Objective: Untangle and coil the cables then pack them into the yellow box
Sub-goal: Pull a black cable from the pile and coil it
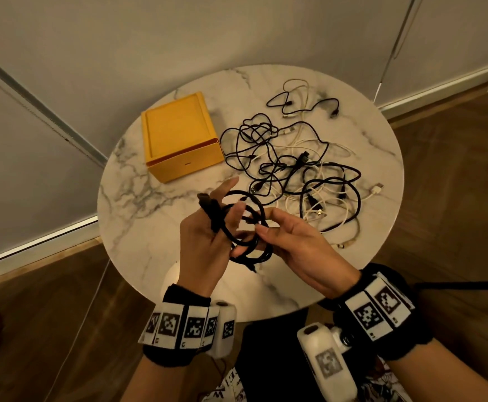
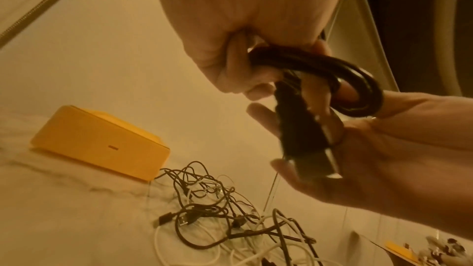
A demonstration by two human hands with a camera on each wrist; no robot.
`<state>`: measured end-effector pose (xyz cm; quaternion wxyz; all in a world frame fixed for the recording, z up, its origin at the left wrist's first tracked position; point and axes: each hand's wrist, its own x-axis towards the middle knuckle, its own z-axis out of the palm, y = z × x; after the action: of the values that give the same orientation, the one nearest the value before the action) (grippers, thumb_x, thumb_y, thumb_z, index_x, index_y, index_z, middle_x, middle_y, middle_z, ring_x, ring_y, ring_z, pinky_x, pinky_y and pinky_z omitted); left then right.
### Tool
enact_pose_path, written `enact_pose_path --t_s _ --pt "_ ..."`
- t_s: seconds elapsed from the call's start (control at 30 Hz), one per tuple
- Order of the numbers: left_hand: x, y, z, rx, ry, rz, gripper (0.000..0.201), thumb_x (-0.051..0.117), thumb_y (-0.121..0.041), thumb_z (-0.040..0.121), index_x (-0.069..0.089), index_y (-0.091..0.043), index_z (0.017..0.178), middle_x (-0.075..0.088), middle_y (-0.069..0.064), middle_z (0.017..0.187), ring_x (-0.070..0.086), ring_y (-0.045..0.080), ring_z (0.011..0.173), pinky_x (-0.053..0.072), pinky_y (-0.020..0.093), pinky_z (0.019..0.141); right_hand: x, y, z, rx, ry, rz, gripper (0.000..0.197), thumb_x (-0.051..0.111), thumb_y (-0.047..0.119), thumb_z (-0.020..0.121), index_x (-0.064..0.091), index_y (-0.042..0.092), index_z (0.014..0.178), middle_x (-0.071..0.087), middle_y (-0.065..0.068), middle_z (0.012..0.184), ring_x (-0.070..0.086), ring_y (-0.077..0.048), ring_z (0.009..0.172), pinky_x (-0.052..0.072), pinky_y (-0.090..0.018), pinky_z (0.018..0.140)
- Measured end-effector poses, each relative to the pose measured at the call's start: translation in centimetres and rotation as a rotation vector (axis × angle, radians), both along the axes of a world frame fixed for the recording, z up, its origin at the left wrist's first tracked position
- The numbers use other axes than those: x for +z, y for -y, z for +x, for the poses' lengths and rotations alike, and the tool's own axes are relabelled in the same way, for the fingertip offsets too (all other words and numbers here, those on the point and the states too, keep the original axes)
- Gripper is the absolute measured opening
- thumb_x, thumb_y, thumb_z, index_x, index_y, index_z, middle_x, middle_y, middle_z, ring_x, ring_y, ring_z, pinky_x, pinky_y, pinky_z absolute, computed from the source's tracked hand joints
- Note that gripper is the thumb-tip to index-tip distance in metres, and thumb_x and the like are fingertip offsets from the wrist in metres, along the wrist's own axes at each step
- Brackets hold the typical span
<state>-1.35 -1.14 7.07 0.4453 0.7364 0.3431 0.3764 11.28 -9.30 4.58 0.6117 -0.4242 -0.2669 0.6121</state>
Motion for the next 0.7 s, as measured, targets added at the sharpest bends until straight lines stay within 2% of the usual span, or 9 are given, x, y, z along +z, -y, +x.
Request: enact_pose_path --t_s 0.07,0.1,0.17,0.2,0.27,0.37,0.5,0.57,0.7 --pt "0.3 -0.4 -0.1 -0.064 -0.009 -0.070 0.040 0.062 -0.025 0.087 0.058 -0.017 0.126 0.064 -0.006 0.068 0.068 0.006 0.067 0.053 0.016 0.060 0.1 -0.1 0.1 -0.040 0.065 -0.004 0.023 0.059 0.016 0.090 0.055 0.003 0.108 0.068 -0.028 0.106 0.064 -0.041 0.106 0.045 -0.047 0.104" --pt "0.3 -0.7 -0.1 -0.083 -0.036 -0.057 0.040 0.065 -0.025 0.085 0.060 -0.017 0.124 0.064 -0.008 0.066 0.068 0.006 0.065 0.054 0.019 0.061 0.1 -0.1 0.1 -0.052 0.105 -0.007 0.015 0.060 0.011 0.091 0.056 0.003 0.104 0.069 -0.026 0.104 0.067 -0.034 0.101 0.051 -0.040 0.097" --pt "0.2 -1.5 -0.4 -0.090 -0.080 0.011 0.035 0.068 -0.027 0.082 0.065 -0.016 0.116 0.066 -0.012 0.070 0.067 0.005 0.070 0.052 0.019 0.071 0.3 0.0 0.4 -0.042 0.168 -0.013 0.003 0.059 0.002 0.092 0.057 0.003 0.094 0.071 -0.024 0.101 0.070 -0.022 0.092 0.053 -0.025 0.082" --pt "0.1 -1.7 -0.4 -0.086 -0.084 0.047 0.031 0.069 -0.026 0.081 0.068 -0.014 0.110 0.070 -0.012 0.078 0.067 0.005 0.077 0.049 0.018 0.076 0.4 0.1 0.6 -0.028 0.201 -0.016 0.001 0.058 0.002 0.092 0.057 0.002 0.091 0.072 -0.022 0.100 0.071 -0.020 0.092 0.052 -0.022 0.078" --pt "-0.2 -1.9 -0.5 -0.062 -0.074 0.068 0.022 0.070 -0.020 0.081 0.071 -0.009 0.100 0.072 -0.009 0.091 0.068 0.005 0.085 0.048 0.017 0.081 0.5 0.2 0.8 0.006 0.275 -0.041 0.010 0.057 0.007 0.094 0.059 -0.002 0.096 0.073 -0.018 0.101 0.071 -0.023 0.094 0.053 -0.027 0.076" --pt "-0.5 -2.0 -0.2 0.029 -0.038 0.049 0.014 0.071 -0.014 0.083 0.072 -0.010 0.095 0.073 -0.006 0.092 0.068 0.007 0.086 0.048 0.017 0.080 0.6 0.2 0.5 0.014 0.326 -0.102 0.018 0.060 0.012 0.093 0.060 0.009 0.111 0.074 -0.013 0.098 0.073 -0.028 0.089 0.056 -0.036 0.072" --pt "-0.9 -2.1 0.2 0.121 0.012 0.066 0.012 0.069 -0.014 0.084 0.072 -0.007 0.094 0.073 -0.001 0.092 0.068 0.008 0.087 0.049 0.019 0.081 0.3 -0.4 0.0 -0.102 0.469 -0.069 0.026 0.068 0.007 0.087 0.063 0.021 0.108 0.072 -0.003 0.087 0.073 -0.020 0.078 0.058 -0.033 0.068" --pt "-1.0 -1.9 0.4 0.137 0.006 0.071 0.009 0.069 -0.014 0.085 0.071 -0.010 0.093 0.073 -0.005 0.091 0.068 0.008 0.086 0.048 0.017 0.079 0.0 -0.7 -0.1 -0.137 0.447 -0.059 0.033 0.064 -0.003 0.087 0.064 0.022 0.108 0.072 -0.003 0.081 0.072 -0.019 0.076 0.059 -0.032 0.069" --pt "-1.0 -1.5 0.8 0.137 0.012 0.008 0.009 0.070 -0.013 0.085 0.071 -0.017 0.093 0.072 -0.009 0.087 0.067 0.007 0.082 0.048 0.016 0.075 0.2 -0.9 -0.4 -0.137 0.298 -0.062 0.045 0.053 -0.016 0.087 0.060 0.011 0.123 0.075 -0.012 0.087 0.074 -0.024 0.081 0.059 -0.032 0.076"
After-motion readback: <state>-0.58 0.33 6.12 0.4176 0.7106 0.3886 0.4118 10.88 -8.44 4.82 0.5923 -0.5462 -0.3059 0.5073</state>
